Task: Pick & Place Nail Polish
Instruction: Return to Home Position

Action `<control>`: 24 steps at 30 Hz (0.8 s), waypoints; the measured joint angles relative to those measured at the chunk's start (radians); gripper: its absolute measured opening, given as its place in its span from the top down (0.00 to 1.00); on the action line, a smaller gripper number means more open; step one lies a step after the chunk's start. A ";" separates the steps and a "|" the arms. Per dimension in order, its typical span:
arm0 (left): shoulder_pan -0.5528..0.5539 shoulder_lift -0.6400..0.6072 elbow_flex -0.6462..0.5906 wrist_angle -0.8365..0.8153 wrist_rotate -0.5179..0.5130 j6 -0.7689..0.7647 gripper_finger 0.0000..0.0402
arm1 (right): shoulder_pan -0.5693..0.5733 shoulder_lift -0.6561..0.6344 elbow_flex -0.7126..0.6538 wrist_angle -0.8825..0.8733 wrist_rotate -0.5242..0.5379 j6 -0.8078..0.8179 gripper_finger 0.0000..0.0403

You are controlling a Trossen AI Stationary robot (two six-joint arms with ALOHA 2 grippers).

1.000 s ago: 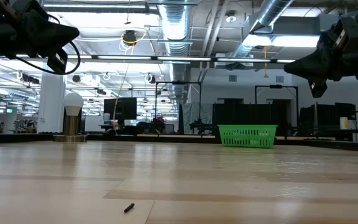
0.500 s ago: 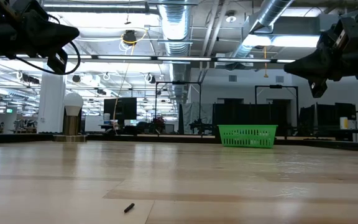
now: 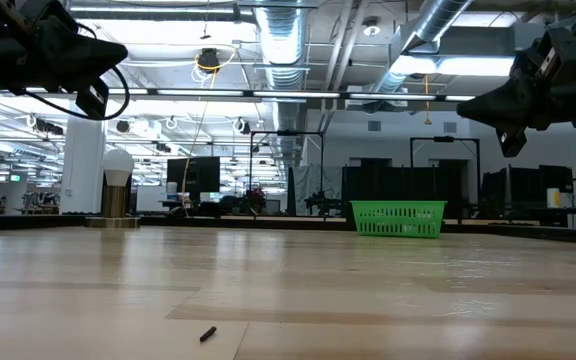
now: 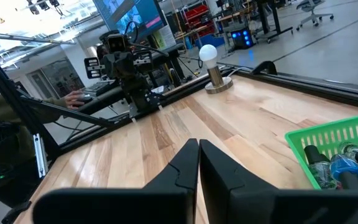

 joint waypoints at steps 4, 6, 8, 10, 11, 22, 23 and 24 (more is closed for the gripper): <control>0.000 0.000 0.000 0.000 0.000 0.000 0.98 | 0.000 0.000 0.000 0.000 0.000 0.000 0.99; 0.000 0.000 0.000 0.000 0.000 0.000 0.98 | 0.000 0.000 0.000 0.000 0.000 0.000 0.99; 0.000 0.000 0.000 0.000 0.000 0.000 0.98 | 0.000 0.000 0.000 0.000 0.000 0.000 0.99; 0.000 0.000 0.000 0.000 0.000 0.000 0.98 | 0.000 0.000 0.000 0.000 0.000 0.000 0.99; 0.000 0.000 0.000 0.000 0.000 0.000 0.98 | 0.000 0.000 0.000 0.000 0.000 0.000 0.99; 0.000 0.000 0.000 0.002 0.000 0.000 0.98 | 0.000 0.000 0.000 0.000 0.000 0.000 0.99; 0.000 0.000 0.000 0.002 0.000 0.000 0.98 | 0.000 0.000 0.000 0.000 0.000 0.000 0.99; 0.000 0.000 0.000 0.003 0.000 0.000 0.98 | 0.000 0.000 0.000 0.000 0.000 0.000 0.99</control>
